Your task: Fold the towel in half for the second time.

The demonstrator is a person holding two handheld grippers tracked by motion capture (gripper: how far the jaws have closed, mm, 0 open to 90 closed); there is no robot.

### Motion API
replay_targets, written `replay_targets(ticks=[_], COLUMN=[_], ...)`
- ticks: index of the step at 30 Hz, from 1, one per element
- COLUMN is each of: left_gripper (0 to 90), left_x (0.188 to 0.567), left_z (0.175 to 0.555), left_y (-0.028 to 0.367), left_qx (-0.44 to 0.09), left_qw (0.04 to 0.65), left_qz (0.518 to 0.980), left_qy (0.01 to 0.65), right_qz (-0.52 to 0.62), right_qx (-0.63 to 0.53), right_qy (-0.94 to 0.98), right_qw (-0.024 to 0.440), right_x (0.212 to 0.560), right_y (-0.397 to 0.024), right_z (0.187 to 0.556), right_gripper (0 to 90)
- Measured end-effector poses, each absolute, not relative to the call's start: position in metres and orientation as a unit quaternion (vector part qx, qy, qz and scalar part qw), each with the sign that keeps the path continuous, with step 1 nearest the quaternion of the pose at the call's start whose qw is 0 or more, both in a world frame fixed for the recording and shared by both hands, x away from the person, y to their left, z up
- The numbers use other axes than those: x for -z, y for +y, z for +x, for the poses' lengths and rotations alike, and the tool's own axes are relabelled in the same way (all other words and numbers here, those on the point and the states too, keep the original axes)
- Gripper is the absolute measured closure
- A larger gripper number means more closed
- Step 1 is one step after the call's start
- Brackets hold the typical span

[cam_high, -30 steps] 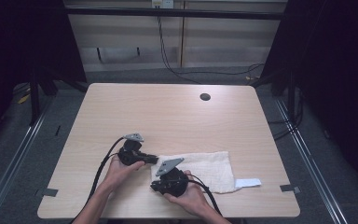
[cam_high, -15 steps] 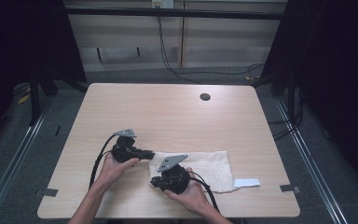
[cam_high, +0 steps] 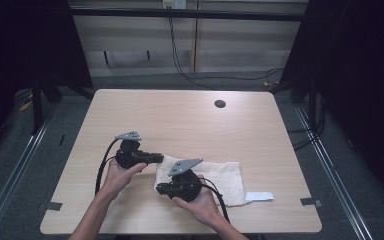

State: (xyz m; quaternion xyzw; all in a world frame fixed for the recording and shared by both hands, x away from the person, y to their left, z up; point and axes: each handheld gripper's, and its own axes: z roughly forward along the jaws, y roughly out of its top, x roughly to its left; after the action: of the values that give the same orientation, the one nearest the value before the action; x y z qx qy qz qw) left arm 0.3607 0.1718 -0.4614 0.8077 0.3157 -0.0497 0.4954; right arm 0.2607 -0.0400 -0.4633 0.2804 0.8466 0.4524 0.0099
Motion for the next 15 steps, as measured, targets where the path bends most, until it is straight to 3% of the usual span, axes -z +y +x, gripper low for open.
replay_targets(ticks=[15], left_gripper=[85.9], left_x=[0.436], left_z=[0.359], left_y=[0.197], left_qx=[0.029], left_qw=[0.498], left_qz=[0.803], left_qy=[0.327], right_qz=[0.268], right_qx=[-0.482], right_qy=[0.834], right_qw=[0.004], right_x=[0.440], right_y=[-0.024], right_z=[0.262], right_gripper=[85.9])
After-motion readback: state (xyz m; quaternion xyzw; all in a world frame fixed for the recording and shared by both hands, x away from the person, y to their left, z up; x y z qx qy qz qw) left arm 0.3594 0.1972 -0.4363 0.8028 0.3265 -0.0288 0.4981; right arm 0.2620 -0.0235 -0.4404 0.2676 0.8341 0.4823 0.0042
